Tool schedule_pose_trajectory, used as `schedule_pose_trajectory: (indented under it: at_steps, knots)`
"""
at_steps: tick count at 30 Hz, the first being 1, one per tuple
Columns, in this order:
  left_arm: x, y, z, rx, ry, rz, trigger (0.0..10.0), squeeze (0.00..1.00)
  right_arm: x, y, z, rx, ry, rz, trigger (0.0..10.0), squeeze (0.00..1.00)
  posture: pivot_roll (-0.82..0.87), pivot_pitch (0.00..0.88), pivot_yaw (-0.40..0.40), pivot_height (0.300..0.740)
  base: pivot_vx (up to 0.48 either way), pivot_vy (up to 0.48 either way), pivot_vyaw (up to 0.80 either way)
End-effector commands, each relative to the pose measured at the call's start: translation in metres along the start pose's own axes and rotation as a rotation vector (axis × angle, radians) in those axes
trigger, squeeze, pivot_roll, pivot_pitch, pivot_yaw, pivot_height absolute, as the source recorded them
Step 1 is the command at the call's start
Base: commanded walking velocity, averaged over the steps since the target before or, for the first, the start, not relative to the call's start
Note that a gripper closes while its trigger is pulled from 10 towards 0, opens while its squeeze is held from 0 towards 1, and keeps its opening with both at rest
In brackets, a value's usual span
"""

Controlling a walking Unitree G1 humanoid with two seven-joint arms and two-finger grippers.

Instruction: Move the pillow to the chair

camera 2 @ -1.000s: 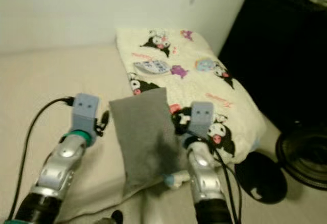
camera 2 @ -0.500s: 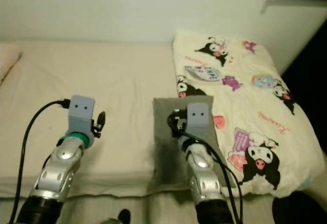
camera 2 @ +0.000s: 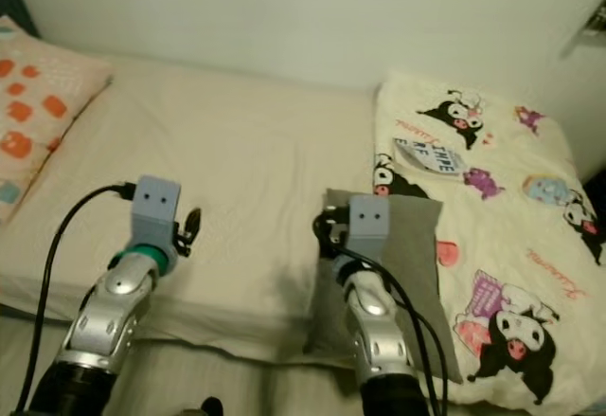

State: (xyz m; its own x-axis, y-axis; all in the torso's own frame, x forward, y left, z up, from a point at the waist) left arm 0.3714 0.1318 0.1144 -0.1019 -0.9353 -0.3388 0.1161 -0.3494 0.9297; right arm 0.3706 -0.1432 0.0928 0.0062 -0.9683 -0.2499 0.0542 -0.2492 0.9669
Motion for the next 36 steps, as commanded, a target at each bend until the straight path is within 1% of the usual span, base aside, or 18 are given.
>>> schedule_pose_trajectory:
  at_steps: [1, 2, 6, 28, 29, 30, 31, 32, 36]
  knots:
    - [0.004, -0.006, 0.001, -0.023, -0.014, -0.002, 10.0, 0.0, 0.008, -0.007, 0.003, -0.019, -0.025, -0.015, 10.0, 0.0, 0.02, 0.0, -0.006, 0.74, 0.0, 0.0, 0.0]
    - [0.004, -0.006, 0.001, -0.023, -0.014, -0.002, 10.0, 0.0, 0.008, -0.007, 0.003, -0.019, -0.025, -0.015, 10.0, 0.0, 0.02, 0.0, -0.006, 0.74, 0.0, 0.0, 0.0]
    - [0.002, -0.008, 0.001, -0.037, -0.009, 0.016, 10.0, 0.0, 0.008, -0.007, 0.003, -0.016, -0.029, -0.021, 10.0, 0.0, 0.01, 0.0, 0.001, 0.74, 0.0, -0.438, 0.0]
    - [0.0, -0.009, 0.0, -0.046, -0.012, 0.017, 10.0, 0.0, 0.009, -0.009, 0.004, -0.015, -0.04, -0.038, 10.0, 0.0, 0.02, 0.0, 0.008, 0.74, 0.0, -0.468, 0.0]
    - [-0.001, -0.009, 0.0, -0.049, -0.008, 0.014, 10.0, 0.0, 0.009, -0.009, 0.004, -0.015, -0.04, -0.039, 10.0, 0.0, 0.02, 0.0, 0.008, 0.74, 0.0, 0.0, 0.0]
    - [-0.002, -0.011, 0.0, -0.067, -0.007, 0.027, 10.0, 0.0, 0.009, -0.009, 0.004, -0.015, -0.04, -0.039, 10.0, 0.0, 0.02, 0.001, 0.007, 0.74, 0.0, 0.0, 0.0]
    - [-0.003, -0.017, 0.0, -0.106, 0.002, 0.048, 10.0, 0.0, 0.009, -0.009, 0.004, -0.015, -0.04, -0.041, 10.0, 0.0, 0.02, 0.001, 0.007, 0.74, 0.0, 0.0, 0.0]
    - [-0.003, -0.017, 0.0, -0.106, 0.002, 0.048, 10.0, 0.0, 0.009, -0.009, 0.004, -0.015, -0.04, -0.041, 10.0, 0.0, 0.02, 0.001, 0.007, 0.74, 0.0, 0.0, 0.0]
    - [-0.006, -0.018, 0.0, -0.116, 0.015, 0.066, 10.0, 0.0, 0.009, -0.009, 0.005, -0.015, -0.04, -0.043, 10.0, 0.0, 0.02, 0.004, 0.008, 0.74, 0.0, 0.48, 0.0]
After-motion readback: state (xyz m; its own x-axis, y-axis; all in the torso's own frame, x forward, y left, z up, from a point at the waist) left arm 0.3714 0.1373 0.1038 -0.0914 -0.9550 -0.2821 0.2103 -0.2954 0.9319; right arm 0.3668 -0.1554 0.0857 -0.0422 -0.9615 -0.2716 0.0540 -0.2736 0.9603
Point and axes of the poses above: a point about 5 cm out from each wrist's last joint towards the gripper, its own z axis pointing back from the gripper into the wrist, its own y axis along the axis of the wrist's last joint, x = y × z, the point moved 5 cm from there along -z, pointing out of the wrist towards the gripper, and after that the axes turned 10 degrees about -z, right-handed, at the moved point
